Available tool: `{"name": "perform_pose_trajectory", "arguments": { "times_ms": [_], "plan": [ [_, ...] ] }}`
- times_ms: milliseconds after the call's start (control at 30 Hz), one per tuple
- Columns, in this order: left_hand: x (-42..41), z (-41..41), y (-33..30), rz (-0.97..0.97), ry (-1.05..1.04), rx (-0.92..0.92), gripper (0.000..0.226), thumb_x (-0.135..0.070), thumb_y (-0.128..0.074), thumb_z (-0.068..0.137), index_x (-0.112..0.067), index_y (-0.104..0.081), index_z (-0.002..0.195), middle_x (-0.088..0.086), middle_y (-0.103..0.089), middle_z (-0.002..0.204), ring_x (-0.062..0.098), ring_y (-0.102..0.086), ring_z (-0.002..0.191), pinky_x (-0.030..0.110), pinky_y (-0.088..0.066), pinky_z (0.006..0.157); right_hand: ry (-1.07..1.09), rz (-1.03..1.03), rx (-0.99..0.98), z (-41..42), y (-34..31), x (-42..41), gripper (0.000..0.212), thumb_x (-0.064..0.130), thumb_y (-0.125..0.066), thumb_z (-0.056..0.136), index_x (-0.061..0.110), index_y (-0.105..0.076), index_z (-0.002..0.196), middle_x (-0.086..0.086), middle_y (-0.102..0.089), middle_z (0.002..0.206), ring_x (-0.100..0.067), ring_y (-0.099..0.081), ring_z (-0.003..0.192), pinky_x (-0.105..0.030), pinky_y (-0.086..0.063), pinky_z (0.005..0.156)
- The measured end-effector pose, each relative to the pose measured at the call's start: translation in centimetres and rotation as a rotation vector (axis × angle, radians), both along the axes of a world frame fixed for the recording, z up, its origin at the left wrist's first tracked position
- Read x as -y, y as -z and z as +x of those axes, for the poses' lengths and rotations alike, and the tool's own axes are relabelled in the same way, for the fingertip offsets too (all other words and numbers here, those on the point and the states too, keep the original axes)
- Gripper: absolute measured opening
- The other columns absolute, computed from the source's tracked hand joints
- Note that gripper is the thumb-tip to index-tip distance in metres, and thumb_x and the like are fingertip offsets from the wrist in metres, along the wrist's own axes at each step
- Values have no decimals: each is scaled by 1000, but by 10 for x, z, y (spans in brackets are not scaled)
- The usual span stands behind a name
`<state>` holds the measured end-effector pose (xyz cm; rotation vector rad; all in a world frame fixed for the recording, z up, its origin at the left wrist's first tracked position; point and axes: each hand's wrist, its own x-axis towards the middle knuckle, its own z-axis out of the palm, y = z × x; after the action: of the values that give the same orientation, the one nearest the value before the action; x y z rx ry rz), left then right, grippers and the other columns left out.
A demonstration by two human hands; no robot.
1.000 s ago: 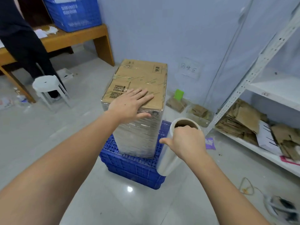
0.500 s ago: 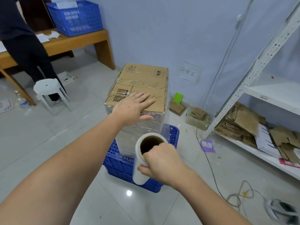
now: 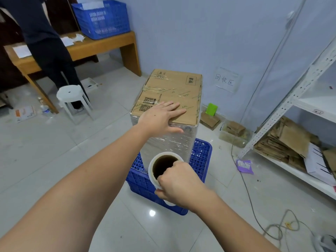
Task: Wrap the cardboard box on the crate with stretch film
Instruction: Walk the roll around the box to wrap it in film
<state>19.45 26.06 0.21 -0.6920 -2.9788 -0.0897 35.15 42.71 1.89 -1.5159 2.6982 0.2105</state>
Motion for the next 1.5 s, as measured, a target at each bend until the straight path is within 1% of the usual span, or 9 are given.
{"name": "perform_pose_trajectory", "arguments": {
  "times_ms": [267,433,533,667,833,967,1167,1333,1500],
  "plan": [
    [5,-1,-1,101,20,22,95,-83,-56,82,-37,-29,160,-4,-24,169,18,-18,157,40,-12,128,129,18,-25,4,5,20,40,48,-53,91,15,-60,69,0,-57,61,-23,-48,57,-35,-47,66],
    [37,-5,-20,320,157,258,77,-51,-83,80,-35,-51,149,-7,-35,165,17,-27,153,46,-22,126,335,-37,43,14,-1,47,26,42,-61,88,22,-46,81,2,-62,82,-22,-50,70,-34,-39,74],
    [76,-13,-24,181,289,249,81,-39,-83,85,-35,-42,155,-7,-28,168,16,-24,155,43,-23,126,567,-39,79,26,0,66,21,32,-60,91,20,-46,101,0,-57,83,-24,-48,75,-35,-37,71],
    [119,-25,-16,-46,373,121,91,-60,-67,92,-40,-14,163,-5,-9,172,20,-9,158,42,-7,127,916,14,2,37,3,94,37,23,-54,92,12,-39,124,0,-55,77,-26,-52,68,-33,-37,58],
    [127,-24,13,78,345,63,80,-68,-50,95,-50,-8,160,-12,-5,172,23,-2,159,66,-13,123,1181,-35,-107,38,10,113,57,72,-31,94,19,-52,91,2,-58,67,-21,-52,65,-33,-36,68],
    [125,-20,16,133,274,66,84,-84,-41,87,-52,-16,159,-15,-10,171,21,-3,159,69,-10,122,1243,-49,-5,40,11,115,53,69,-40,93,19,-54,81,2,-57,65,-20,-52,62,-34,-44,71],
    [111,-18,23,229,192,38,71,-82,-34,92,-54,-27,156,-19,-18,169,18,-8,158,70,-8,121,1235,-24,3,58,4,115,25,39,-46,98,18,-59,92,-1,-67,88,-21,-53,74,-31,-32,67],
    [112,-22,28,256,194,28,74,-84,-31,90,-52,-28,156,-17,-22,168,20,-12,157,58,-23,123,1311,-93,-81,40,14,110,60,76,-43,86,21,-44,64,3,-53,59,-19,-53,60,-33,-43,59],
    [106,-20,27,242,196,10,72,-81,-34,93,-50,-29,157,-14,-23,168,21,-13,157,57,-13,126,1213,-116,-91,36,10,97,51,61,-46,93,18,-47,65,2,-55,62,-21,-54,63,-32,-31,58]
  ]
}}
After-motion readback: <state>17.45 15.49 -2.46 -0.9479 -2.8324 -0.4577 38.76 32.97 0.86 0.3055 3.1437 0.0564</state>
